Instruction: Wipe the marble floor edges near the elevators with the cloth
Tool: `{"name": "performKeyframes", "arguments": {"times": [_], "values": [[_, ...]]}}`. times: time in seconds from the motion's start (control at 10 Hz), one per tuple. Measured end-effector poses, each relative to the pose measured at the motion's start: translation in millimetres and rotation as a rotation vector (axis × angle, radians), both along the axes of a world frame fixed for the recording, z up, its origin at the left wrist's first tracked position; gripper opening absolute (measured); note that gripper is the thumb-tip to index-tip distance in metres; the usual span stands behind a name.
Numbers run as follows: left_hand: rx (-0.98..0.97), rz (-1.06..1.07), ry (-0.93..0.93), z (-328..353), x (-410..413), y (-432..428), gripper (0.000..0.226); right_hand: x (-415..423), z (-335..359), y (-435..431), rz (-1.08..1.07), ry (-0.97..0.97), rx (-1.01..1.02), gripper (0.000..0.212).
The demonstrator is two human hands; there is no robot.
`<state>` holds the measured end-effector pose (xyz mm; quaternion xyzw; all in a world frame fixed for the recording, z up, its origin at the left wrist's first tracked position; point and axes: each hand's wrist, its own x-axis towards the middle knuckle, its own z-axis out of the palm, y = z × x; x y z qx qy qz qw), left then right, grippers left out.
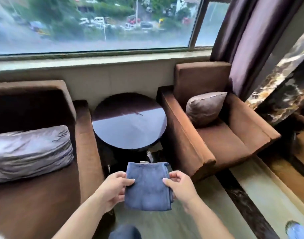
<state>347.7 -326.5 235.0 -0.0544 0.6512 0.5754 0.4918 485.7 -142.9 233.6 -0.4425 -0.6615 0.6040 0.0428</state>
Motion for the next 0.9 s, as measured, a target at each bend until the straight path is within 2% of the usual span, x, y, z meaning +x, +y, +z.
{"name": "performKeyframes", "arguments": {"times": [0.1, 0.2, 0.5, 0.6, 0.8, 0.9], "values": [[-0.040, 0.093, 0.040, -20.7, -68.9, 36.4, 0.012, -77.6, -21.5, 40.0, 0.065, -0.043, -0.037, 0.012], [-0.079, 0.202, 0.094, -56.6, -136.4, 82.1, 0.010, -155.4, -56.8, 84.2, 0.068, -0.076, 0.009, 0.012], [-0.278, 0.309, 0.215, -181.3, -309.3, 185.5, 0.017, -358.7, -166.7, 189.1, 0.205, -0.229, 0.191, 0.012], [-0.372, 0.306, 0.198, -226.7, -342.3, 203.2, 0.018, -405.3, -210.1, 208.8, 0.257, -0.262, 0.280, 0.015], [-0.571, 0.256, 0.182, -288.0, -360.2, 218.0, 0.016, -442.6, -275.0, 223.0, 0.400, -0.341, 0.310, 0.009], [-0.473, 0.220, 0.034, -291.1, -363.6, 218.3, 0.057, -442.3, -280.6, 233.0, 0.438, -0.396, 0.255, 0.025]]}}
